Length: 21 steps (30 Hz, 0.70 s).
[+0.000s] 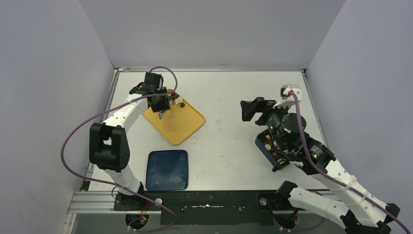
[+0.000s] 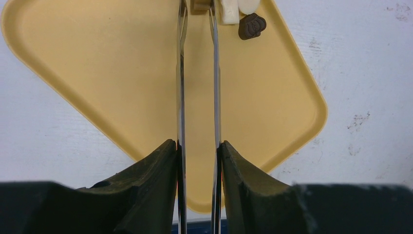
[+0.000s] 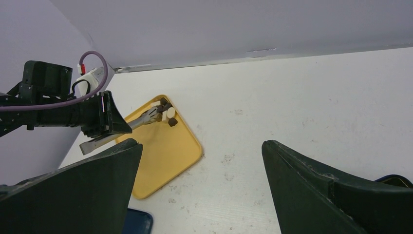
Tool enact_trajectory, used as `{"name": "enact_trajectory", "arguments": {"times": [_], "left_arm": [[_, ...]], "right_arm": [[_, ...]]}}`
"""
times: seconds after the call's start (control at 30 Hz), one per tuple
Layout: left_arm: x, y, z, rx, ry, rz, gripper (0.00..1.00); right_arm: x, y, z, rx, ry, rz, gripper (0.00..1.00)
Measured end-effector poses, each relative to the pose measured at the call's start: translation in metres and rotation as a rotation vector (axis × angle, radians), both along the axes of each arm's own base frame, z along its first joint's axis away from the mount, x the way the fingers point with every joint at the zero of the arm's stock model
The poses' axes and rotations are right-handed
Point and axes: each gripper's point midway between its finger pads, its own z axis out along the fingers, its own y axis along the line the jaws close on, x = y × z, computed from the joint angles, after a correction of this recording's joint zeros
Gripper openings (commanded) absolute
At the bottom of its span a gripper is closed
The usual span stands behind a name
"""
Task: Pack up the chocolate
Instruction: Pick up the fake chocolate from the plate.
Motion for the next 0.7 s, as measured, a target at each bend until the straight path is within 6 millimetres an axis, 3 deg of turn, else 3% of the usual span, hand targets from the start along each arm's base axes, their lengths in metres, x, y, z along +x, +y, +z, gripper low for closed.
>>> {"name": "enact_trajectory", "arguments": {"times": [0.23,0.43,0.7], "left_arm": [[-0.002,0.002,-0.005,0.023,0.016,0.005,0.34],[-0.003,-0.003,-0.012,0.019,0.034,-0.011,0.25],[-0.006,-0.004,-0.011,0.020,0.037,-0.015,0.23]], "right_arm": [[0.000,-0.001,0.000,0.000,-0.001,-0.002,1.00],[0.000,-0.001,-0.003,-0.004,0.003,-0.003,1.00],[-0.001,-0.002,-0.002,0.000,-0.001,-0.005,1.00]]}}
